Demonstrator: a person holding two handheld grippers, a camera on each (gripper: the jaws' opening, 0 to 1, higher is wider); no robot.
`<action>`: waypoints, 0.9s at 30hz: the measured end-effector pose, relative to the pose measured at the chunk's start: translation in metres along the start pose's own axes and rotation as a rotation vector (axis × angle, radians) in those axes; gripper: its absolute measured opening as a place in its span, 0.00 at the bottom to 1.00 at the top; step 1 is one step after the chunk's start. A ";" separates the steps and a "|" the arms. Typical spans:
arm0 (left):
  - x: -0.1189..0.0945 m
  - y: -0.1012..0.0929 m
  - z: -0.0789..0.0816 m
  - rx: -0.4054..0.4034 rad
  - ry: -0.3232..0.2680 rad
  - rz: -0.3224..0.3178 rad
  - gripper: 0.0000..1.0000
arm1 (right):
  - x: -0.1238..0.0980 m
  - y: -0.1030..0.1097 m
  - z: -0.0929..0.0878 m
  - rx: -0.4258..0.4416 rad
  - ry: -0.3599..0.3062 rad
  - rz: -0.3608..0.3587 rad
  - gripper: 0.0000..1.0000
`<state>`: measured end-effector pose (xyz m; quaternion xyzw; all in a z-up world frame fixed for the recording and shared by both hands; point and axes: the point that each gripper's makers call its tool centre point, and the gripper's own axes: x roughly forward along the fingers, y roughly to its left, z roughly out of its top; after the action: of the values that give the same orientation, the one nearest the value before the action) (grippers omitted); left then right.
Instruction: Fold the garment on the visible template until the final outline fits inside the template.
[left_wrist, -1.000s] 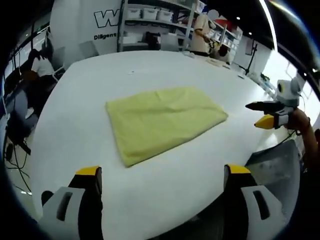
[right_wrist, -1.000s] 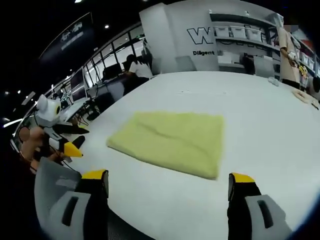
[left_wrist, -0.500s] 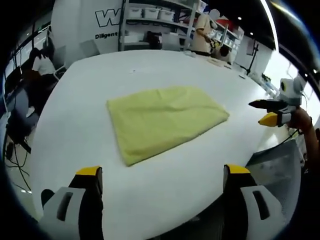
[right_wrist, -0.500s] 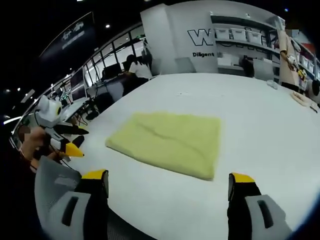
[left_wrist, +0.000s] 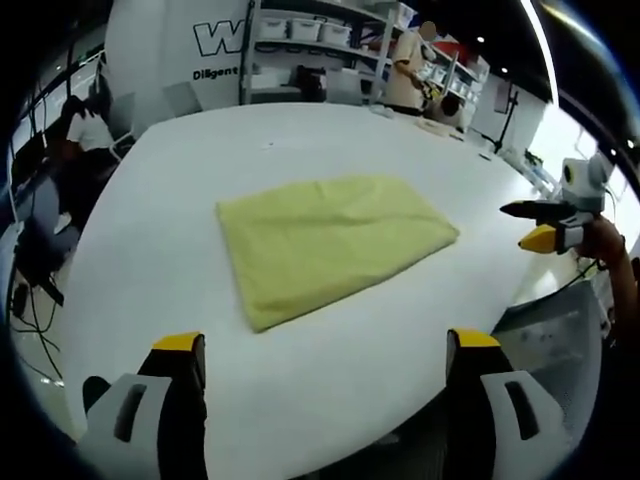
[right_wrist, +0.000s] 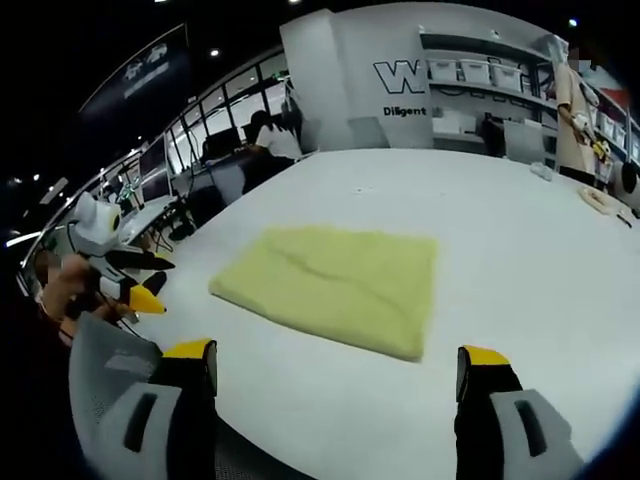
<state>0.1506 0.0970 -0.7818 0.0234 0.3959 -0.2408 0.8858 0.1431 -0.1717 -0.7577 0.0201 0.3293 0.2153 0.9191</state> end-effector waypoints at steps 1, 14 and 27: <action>0.000 0.000 0.000 -0.001 -0.001 0.003 0.97 | 0.000 0.000 0.000 0.000 0.000 0.000 0.99; 0.000 0.002 -0.001 -0.005 0.000 0.008 0.97 | -0.002 0.000 -0.003 0.004 0.007 -0.002 0.99; 0.001 0.001 -0.002 0.000 0.009 0.008 0.97 | -0.002 -0.001 -0.005 0.001 0.016 -0.003 0.99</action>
<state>0.1503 0.0978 -0.7841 0.0259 0.3999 -0.2373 0.8849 0.1389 -0.1739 -0.7602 0.0183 0.3369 0.2140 0.9167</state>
